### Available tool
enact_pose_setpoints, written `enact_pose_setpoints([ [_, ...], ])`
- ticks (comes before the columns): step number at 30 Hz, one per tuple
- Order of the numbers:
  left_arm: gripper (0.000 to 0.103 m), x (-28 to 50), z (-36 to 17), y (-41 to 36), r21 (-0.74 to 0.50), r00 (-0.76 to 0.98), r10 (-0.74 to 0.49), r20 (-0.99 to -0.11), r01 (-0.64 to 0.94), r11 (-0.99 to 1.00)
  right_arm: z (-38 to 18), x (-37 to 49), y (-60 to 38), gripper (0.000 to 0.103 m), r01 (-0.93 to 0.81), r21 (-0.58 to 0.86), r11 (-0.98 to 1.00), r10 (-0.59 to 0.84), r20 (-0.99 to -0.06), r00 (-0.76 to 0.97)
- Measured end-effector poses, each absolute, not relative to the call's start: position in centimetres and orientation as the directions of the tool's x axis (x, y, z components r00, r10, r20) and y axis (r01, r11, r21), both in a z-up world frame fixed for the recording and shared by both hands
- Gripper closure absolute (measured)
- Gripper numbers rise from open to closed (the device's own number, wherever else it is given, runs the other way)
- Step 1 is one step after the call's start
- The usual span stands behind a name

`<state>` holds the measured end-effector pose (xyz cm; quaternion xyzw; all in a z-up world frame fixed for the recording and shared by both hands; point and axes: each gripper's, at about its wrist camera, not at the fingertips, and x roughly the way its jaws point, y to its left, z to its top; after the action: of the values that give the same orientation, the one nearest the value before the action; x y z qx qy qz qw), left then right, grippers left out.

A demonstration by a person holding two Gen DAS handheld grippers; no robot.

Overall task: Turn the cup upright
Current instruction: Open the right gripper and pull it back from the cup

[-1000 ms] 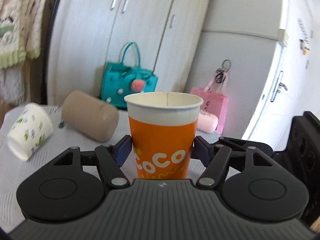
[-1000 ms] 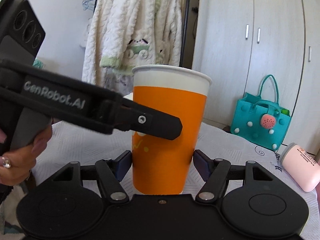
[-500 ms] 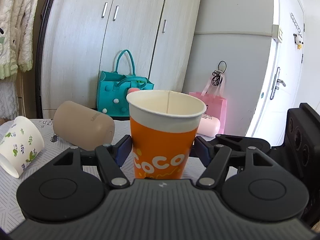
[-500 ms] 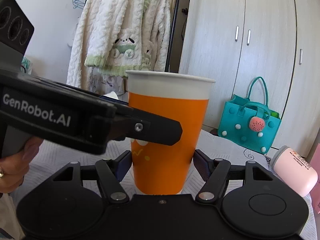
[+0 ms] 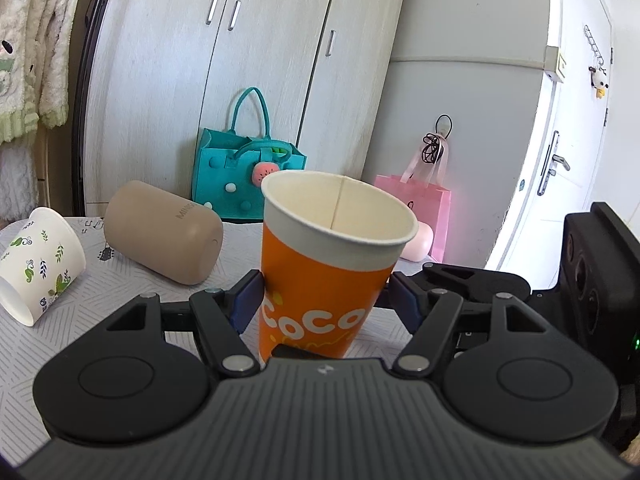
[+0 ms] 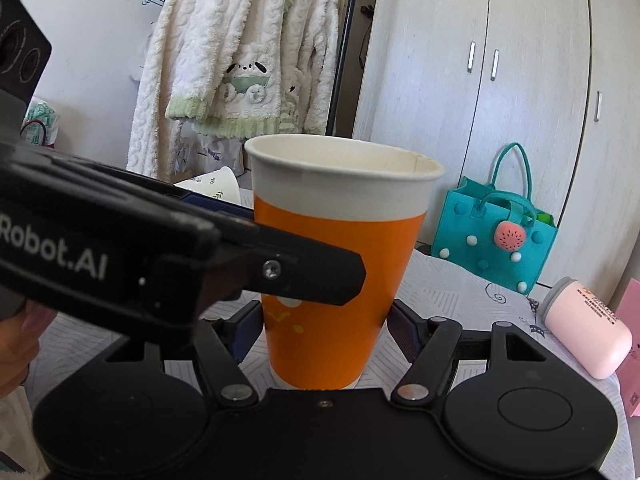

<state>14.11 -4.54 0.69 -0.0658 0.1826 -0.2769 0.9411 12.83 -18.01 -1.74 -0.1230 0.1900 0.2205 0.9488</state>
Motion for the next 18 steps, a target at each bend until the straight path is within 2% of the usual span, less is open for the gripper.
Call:
enact_pose_setpoints([
  [3,0.032,14.1,0.7,-4.3,-0.228,0.784,-0.542,-0.303,0.492,0.840,-1.7,12.5,-17.8,0.022,-0.469,-0.179,0.865,0.371,-0.400,0.838],
  [15,0.028,12.4,0.7,-2.5,-0.283,0.807,-0.500,-0.313,0.424,0.861,-0.8,10.5,-18.6,0.020,-0.415,-0.163,0.895,0.334,-0.372,0.866],
  [18,0.023,11.8,1.2,-2.0,-0.297,0.813,-0.476,-0.336,0.388,0.872,-0.4,9.4,-19.0,0.020,-0.402,-0.163,0.901,0.325,-0.362,0.874],
])
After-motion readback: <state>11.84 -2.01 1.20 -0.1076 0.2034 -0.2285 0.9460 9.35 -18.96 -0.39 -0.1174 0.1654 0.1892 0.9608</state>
